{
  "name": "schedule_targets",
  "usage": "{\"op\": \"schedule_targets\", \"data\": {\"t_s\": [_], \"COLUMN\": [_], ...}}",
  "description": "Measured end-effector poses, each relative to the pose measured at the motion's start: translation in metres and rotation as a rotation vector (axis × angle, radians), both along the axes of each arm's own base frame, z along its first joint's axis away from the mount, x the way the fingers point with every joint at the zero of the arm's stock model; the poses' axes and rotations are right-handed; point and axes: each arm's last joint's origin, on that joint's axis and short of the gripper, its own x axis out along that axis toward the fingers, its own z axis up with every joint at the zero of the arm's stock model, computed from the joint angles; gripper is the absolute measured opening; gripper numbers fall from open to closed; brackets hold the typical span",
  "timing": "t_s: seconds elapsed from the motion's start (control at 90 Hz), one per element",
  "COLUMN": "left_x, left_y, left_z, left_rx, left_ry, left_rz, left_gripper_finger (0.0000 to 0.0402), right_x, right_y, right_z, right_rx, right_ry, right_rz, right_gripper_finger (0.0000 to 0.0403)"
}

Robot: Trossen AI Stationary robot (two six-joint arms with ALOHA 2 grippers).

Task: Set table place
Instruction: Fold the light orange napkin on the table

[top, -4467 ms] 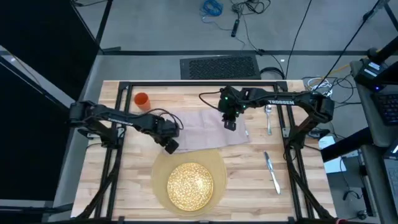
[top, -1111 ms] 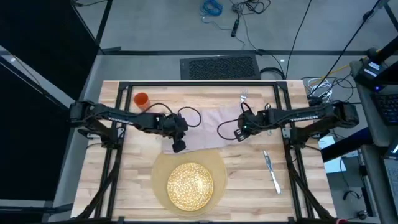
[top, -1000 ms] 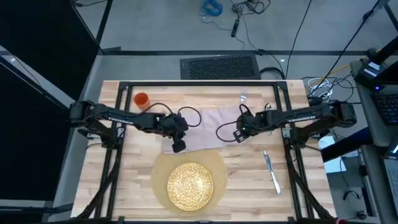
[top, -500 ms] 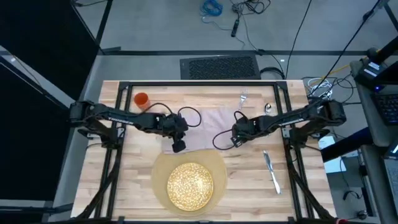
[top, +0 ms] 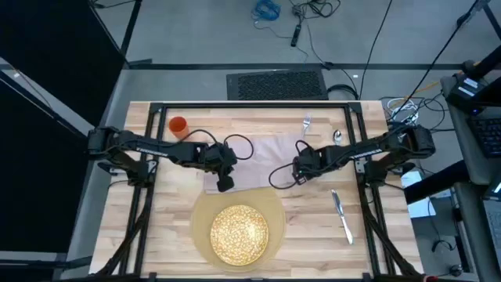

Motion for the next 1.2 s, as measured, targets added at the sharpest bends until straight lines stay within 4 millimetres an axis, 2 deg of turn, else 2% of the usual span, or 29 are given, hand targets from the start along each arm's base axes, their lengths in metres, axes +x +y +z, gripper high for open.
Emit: {"op": "schedule_targets", "data": {"t_s": [0.567,0.678,0.867,1.2], "left_x": [-0.0001,-0.0001,-0.0001,-0.0001], "left_y": [0.0,0.0,0.0,0.0], "left_z": [0.0,-0.0001,0.0,0.0], "left_rx": [0.001,0.001,0.001,0.001], "left_ry": [0.001,0.001,0.001,0.001], "left_rz": [-0.001,-0.001,-0.001,-0.002], "left_gripper_finger": [0.0,0.0,0.0,0.0], "right_x": [0.0046,0.0047,0.0047,0.0051], "right_y": [-0.0001,-0.0001,-0.0001,-0.0003], "right_z": [-0.0097,-0.0097,-0.0097,-0.0046], "right_rx": [-0.002,-0.003,-0.006,-0.013], "right_ry": [0.024,0.024,0.029,0.021], "right_rz": [0.029,0.035,0.056,0.078], "right_gripper_finger": [0.0089,0.007,0.0007,0.0001]}}
